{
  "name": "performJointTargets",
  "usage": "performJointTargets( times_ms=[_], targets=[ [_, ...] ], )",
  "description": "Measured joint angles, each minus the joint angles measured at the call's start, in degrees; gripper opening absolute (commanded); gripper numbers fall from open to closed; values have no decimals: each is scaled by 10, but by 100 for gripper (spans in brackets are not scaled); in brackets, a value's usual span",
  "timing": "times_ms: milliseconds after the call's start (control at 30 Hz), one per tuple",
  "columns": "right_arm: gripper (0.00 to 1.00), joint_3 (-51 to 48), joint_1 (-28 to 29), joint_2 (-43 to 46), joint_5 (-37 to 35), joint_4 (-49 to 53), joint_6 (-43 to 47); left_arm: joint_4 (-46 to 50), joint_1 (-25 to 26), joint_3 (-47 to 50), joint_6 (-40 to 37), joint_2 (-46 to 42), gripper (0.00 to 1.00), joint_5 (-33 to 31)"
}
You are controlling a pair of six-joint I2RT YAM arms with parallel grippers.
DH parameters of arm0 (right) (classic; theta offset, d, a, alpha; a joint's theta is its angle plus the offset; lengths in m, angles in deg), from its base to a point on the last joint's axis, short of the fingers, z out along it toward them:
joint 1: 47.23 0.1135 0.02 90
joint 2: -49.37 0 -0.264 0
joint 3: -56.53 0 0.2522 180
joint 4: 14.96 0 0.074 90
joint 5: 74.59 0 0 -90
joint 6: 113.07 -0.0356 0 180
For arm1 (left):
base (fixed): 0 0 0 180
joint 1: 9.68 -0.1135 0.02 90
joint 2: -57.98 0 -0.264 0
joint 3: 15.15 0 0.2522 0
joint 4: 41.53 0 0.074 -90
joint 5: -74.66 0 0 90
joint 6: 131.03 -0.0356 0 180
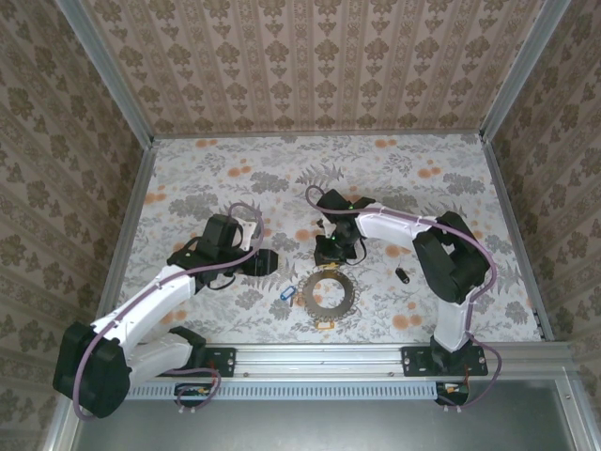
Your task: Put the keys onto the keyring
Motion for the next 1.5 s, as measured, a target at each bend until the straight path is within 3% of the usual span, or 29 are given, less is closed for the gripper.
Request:
performJointTargets(
  times_ms=[500, 1167, 1500],
  targets=[
    [17, 23, 2, -17, -26, 26, -19, -4, 0, 3, 1, 0, 66, 2],
    [24, 22, 11, -28, -16, 21, -41, -13, 0, 6, 1, 0, 66, 6],
    [16, 7, 11, -28, 7, -1, -56, -16, -4, 11, 1, 0, 66, 6]
  ],
)
